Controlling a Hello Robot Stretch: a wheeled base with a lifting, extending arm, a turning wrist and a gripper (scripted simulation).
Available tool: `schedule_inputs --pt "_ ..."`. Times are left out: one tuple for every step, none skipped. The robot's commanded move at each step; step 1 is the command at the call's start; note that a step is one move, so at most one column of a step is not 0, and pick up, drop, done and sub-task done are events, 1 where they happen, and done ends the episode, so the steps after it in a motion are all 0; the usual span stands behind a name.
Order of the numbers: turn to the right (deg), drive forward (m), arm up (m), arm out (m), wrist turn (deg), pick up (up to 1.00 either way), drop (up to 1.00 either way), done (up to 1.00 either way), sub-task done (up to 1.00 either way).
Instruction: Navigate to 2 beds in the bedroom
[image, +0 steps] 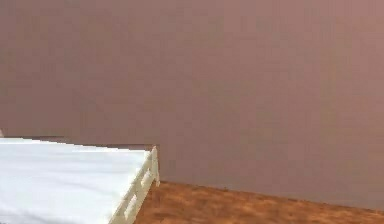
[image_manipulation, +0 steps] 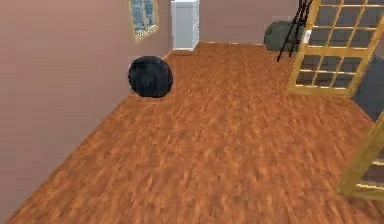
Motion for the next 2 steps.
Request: schedule_inputs --pt "-42.0 0.00 0.00 0.00 0.0 0.00 0.00 0.00 0.00" --pt "0.0 0.00 0.00 0.00 0.0 0.00 0.00 1.00 0.00"
